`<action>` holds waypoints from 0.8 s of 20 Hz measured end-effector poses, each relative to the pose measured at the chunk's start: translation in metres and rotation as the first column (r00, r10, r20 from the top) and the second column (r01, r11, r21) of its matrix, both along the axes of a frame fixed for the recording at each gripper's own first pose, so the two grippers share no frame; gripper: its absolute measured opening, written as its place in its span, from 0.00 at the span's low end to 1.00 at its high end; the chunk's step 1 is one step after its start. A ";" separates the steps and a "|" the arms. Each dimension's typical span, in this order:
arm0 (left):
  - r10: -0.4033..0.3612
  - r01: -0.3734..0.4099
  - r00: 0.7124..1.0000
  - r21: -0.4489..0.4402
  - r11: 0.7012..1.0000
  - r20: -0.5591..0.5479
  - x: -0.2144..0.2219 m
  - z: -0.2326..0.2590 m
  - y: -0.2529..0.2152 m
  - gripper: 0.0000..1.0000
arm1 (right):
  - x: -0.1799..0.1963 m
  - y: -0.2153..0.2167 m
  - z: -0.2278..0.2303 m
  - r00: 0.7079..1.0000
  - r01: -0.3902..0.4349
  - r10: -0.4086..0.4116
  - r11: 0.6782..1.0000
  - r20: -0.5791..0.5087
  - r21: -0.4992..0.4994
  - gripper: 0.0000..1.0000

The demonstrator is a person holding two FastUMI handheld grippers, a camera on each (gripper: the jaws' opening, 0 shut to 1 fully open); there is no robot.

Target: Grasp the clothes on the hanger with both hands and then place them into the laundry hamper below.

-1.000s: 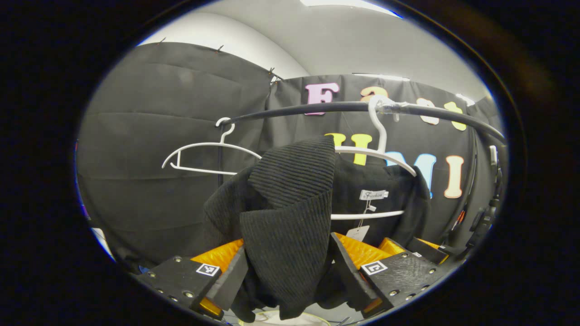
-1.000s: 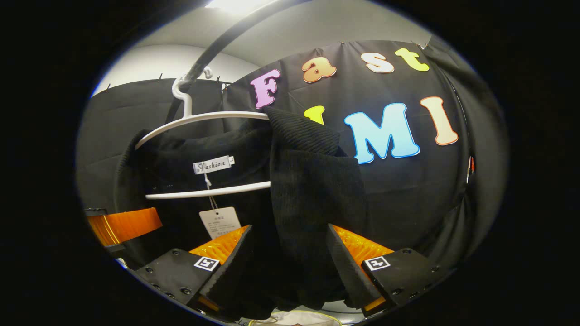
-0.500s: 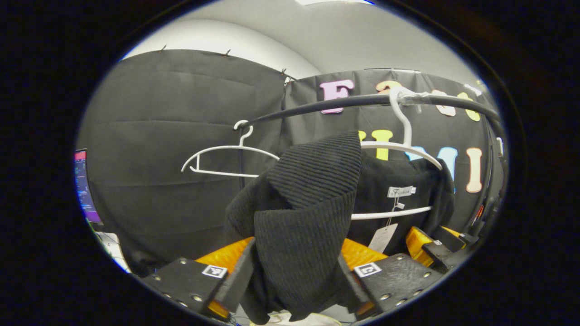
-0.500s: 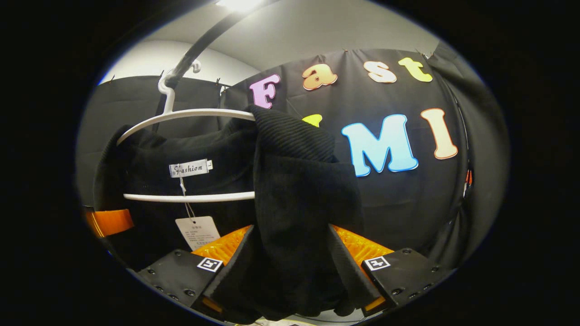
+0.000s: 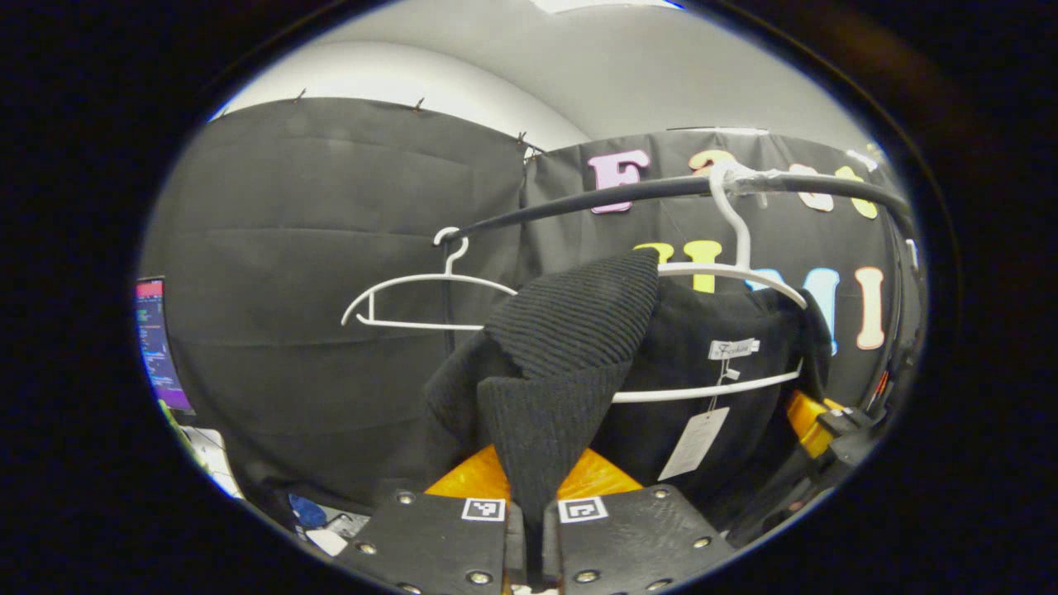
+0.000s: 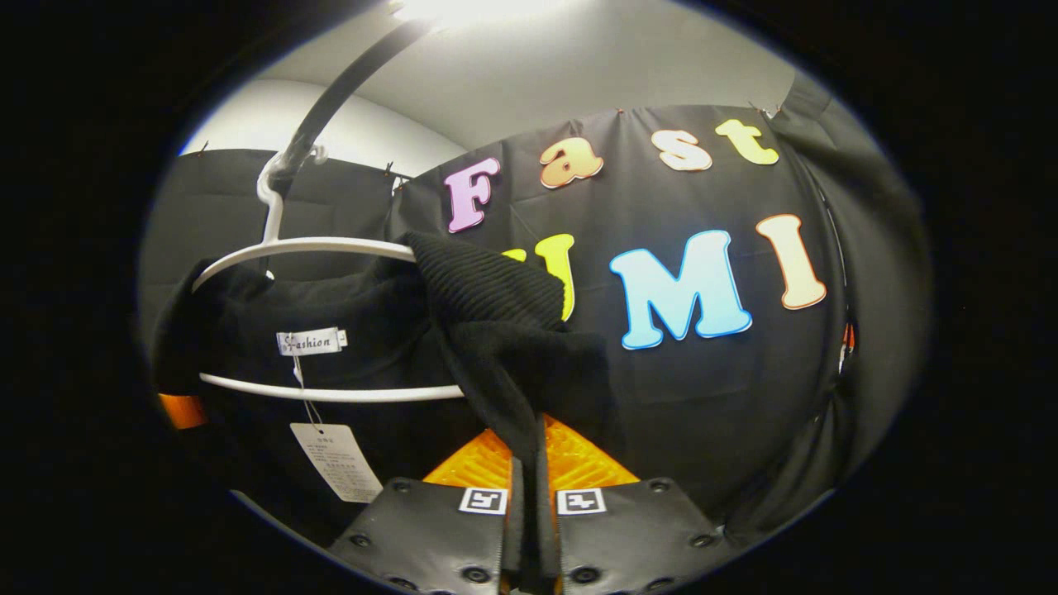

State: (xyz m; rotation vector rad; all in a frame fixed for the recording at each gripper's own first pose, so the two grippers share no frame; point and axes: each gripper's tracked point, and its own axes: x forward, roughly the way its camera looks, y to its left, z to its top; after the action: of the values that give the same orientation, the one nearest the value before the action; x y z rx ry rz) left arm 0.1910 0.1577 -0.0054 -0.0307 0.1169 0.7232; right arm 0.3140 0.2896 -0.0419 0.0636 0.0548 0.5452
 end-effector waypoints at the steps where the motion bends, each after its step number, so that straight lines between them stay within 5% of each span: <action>1: -0.047 0.047 0.999 -0.013 0.999 0.007 0.005 0.000 -0.008 0.11 | -0.002 0.004 -0.001 0.999 -0.037 0.037 0.999 -0.005 0.012 0.04; 3: -0.092 0.094 0.994 -0.042 0.995 0.056 0.010 0.008 -0.013 0.12 | 0.001 0.001 0.001 0.998 -0.061 0.061 0.998 -0.005 0.018 0.05; 4: -0.112 0.117 0.990 -0.050 0.992 0.080 0.002 0.012 -0.014 0.03 | 0.004 -0.004 0.003 0.998 -0.057 0.057 0.998 0.001 0.016 0.04; 6: -0.127 0.132 0.988 -0.045 0.990 0.088 -0.013 0.023 -0.015 0.00 | 0.008 -0.010 0.009 0.998 -0.055 0.055 0.998 0.017 0.018 0.06; 10: -0.139 0.150 0.982 -0.082 0.985 0.128 -0.028 0.042 -0.016 0.01 | 0.008 -0.011 0.016 0.994 -0.106 0.106 0.994 0.034 0.000 0.02; 16: -0.194 0.212 0.969 -0.113 0.971 0.154 -0.044 0.064 -0.013 0.03 | 0.029 -0.034 0.027 0.997 -0.034 0.032 0.999 0.069 0.031 0.00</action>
State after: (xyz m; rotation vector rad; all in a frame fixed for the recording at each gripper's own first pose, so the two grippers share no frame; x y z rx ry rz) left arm 0.1466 0.1447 0.0586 -0.1914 0.0294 0.5055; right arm 0.3428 0.2561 -0.0152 0.0749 -0.0197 0.5811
